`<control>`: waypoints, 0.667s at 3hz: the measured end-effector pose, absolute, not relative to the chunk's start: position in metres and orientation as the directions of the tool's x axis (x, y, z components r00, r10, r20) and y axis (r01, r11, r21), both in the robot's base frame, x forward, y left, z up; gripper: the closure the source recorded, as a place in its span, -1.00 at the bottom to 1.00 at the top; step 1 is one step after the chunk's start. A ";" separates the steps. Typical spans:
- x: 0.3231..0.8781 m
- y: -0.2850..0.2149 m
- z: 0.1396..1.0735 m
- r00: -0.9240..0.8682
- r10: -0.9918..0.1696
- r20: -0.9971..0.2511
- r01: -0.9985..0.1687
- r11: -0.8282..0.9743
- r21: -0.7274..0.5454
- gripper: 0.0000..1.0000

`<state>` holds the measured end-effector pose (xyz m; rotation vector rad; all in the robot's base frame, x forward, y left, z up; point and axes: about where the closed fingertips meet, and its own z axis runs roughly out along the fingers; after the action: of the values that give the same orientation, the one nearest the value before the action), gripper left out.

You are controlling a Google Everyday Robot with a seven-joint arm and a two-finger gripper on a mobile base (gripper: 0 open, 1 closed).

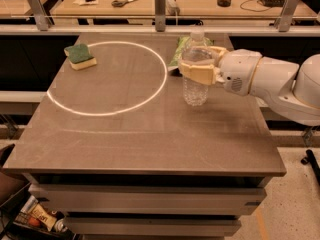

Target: Move water bottle near sponge

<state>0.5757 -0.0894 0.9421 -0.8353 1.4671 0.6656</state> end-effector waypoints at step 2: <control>0.645 -0.060 1.006 0.018 -0.062 -0.998 -0.819 0.571 -0.050 1.00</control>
Offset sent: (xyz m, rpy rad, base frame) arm 0.1095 0.0488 0.0967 0.0610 0.0264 -0.0155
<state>0.6453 -0.0599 1.0065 -0.8016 1.4506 0.6989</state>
